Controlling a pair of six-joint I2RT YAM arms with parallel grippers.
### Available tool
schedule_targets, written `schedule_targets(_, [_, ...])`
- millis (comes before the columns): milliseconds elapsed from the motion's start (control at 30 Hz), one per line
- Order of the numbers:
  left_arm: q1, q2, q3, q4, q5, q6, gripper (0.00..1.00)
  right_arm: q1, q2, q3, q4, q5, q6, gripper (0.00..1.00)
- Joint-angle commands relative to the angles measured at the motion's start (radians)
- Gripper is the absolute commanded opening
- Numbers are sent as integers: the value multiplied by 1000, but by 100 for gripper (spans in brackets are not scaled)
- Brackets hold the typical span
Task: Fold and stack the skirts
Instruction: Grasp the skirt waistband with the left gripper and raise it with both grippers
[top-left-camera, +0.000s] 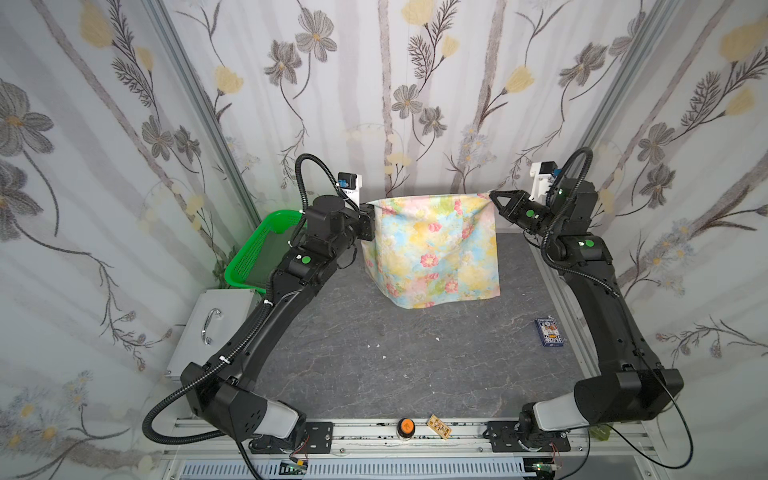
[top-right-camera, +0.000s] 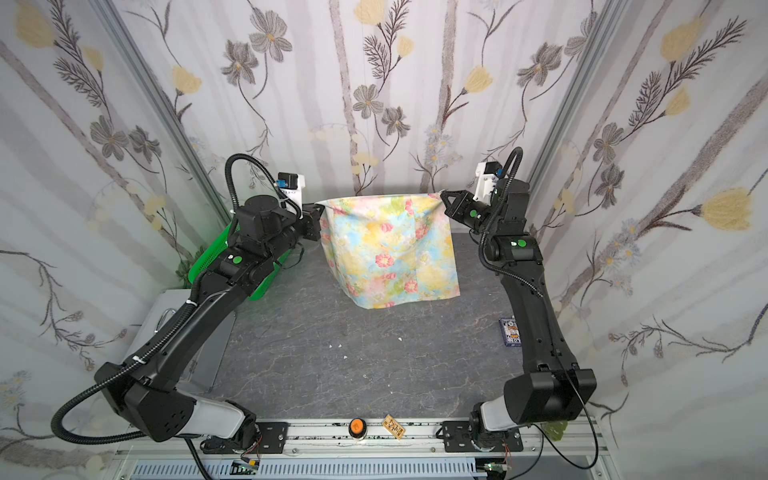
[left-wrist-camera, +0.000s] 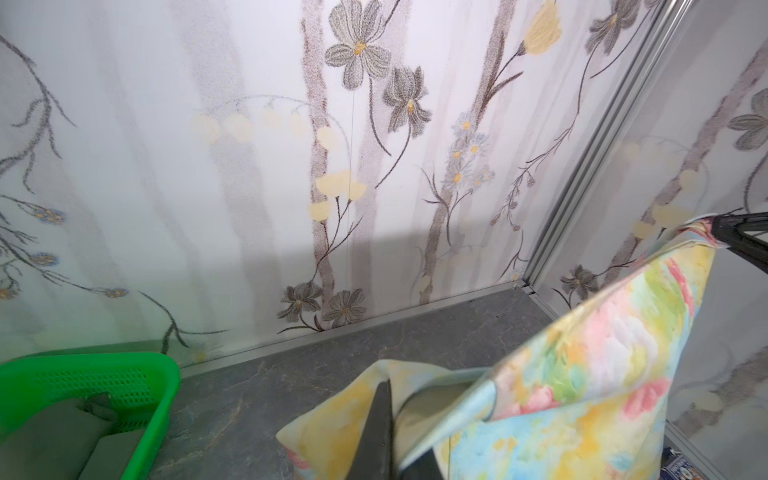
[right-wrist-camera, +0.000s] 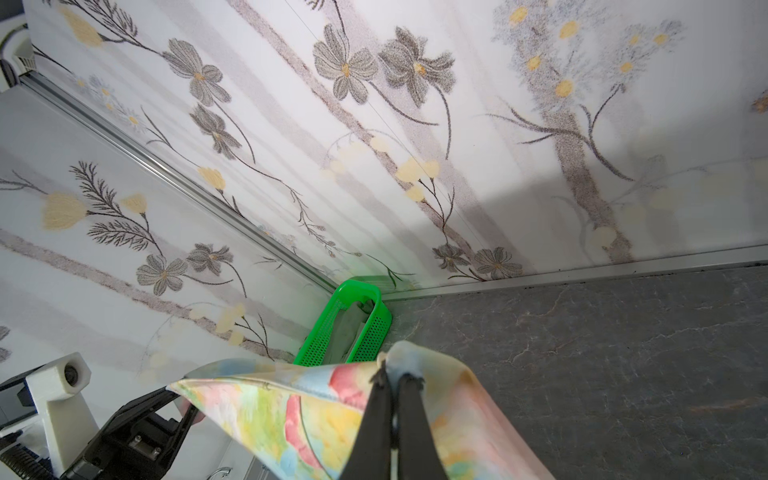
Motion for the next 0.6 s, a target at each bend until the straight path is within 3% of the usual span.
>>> schedule_targets(0, [8, 47, 60, -4, -71, 67, 0, -15, 57, 52, 57, 3, -13, 0])
schedule_targets(100, [8, 46, 51, -4, -67, 64, 0, -13, 40, 18, 63, -8, -24, 0])
schedule_targets(167, [6, 13, -5, -3, -56, 48, 0, -11, -17, -87, 103, -7, -27, 0])
schedule_targets(333, [-34, -101, -255, 2, 4, -16, 0, 34, -218, -490, 198, 48, -44, 0])
schedule_targets(567, [-94, -305, -667, 5, -87, -203, 0, 114, -451, -1019, 245, 171, -4, 0])
